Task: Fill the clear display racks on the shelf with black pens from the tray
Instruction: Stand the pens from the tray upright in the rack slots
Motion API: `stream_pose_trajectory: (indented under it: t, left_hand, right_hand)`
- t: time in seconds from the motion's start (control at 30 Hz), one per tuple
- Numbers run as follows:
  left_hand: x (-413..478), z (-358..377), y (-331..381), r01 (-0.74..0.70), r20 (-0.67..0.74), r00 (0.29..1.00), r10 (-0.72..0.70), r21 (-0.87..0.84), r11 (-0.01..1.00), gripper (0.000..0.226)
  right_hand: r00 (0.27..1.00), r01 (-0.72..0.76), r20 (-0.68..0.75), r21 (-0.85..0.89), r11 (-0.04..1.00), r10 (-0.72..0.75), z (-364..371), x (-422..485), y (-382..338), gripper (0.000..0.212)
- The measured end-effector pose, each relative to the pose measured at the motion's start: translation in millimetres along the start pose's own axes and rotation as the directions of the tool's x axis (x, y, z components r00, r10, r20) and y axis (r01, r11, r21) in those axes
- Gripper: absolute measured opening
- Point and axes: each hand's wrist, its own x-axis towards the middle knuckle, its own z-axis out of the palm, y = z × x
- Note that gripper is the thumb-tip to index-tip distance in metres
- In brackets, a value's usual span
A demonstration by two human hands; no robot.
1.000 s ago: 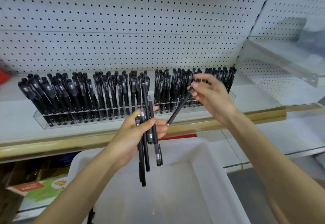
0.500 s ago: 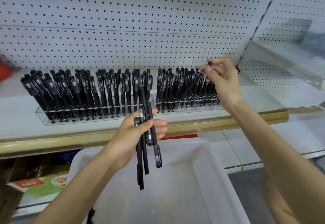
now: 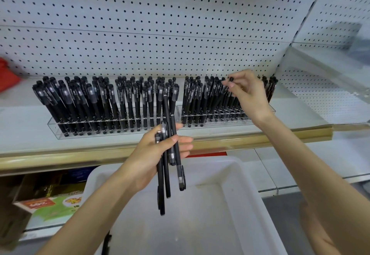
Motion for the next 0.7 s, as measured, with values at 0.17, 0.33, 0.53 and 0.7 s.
stream_pose_trajectory:
  t: [0.17, 0.33, 0.53, 0.7]
  left_hand:
    - [1, -2, -2, 0.004, -0.003, 1.000, -0.004, 0.010, 1.000, 0.027]
    - [1, -4, -5, 0.028, -0.001, 1.000, -0.028, 0.027, 0.999, 0.027]
    - [6, 3, -7, 0.043, 0.018, 0.999, -0.043, 0.005, 0.999, 0.026]
    - [17, 12, -8, 0.080, 0.055, 0.995, -0.085, 0.098, 0.992, 0.023]
  right_hand:
    - [0.995, 0.094, -0.013, -0.223, 0.970, -0.100, 8, -2, 7, 0.016]
    - [0.968, 0.246, 0.070, -0.479, 0.842, -0.243, 6, -2, 10, 0.031]
    - [0.935, 0.348, 0.173, -0.600, 0.720, -0.308, 3, -8, 19, 0.041]
    - [0.973, 0.219, 0.164, -0.463, 0.859, -0.160, -3, -16, 13, 0.044]
